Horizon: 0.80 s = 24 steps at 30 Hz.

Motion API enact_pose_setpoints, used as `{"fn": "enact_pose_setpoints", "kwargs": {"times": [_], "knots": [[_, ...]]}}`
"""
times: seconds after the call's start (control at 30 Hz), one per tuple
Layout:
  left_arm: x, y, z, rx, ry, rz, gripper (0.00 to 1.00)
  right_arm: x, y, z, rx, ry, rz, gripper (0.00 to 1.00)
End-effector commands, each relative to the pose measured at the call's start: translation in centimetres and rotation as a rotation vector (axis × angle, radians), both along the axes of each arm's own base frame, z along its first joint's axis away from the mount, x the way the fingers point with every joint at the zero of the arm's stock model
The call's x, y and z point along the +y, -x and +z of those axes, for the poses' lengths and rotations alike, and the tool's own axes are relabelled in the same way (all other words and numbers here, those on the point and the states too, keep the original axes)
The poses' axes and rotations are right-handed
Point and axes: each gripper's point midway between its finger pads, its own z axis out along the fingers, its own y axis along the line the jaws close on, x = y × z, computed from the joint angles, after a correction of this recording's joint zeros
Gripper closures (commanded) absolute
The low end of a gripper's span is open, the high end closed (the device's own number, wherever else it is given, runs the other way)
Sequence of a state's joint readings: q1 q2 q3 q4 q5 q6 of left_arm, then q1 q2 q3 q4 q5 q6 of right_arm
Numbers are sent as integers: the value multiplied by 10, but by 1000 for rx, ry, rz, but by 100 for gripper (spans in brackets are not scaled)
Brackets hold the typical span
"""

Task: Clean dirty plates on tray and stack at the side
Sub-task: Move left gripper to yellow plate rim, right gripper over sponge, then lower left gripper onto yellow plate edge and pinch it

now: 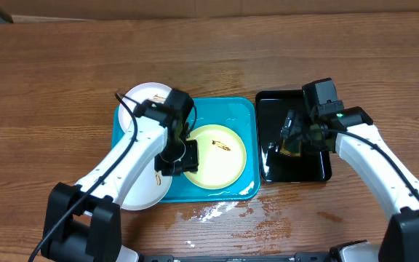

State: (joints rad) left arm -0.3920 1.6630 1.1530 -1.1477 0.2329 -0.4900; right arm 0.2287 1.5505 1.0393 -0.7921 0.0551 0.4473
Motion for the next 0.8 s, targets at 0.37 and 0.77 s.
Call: {"fn": "enact_pose_setpoints", "kwargs": {"times": [0.37, 0.77], "knots": [[-34, -27, 6, -101, 192, -4, 83, 1, -3, -9, 13, -21, 4, 5], [-9, -35, 83, -270, 26, 74, 67, 4, -2, -10, 20, -36, 8, 0]]}}
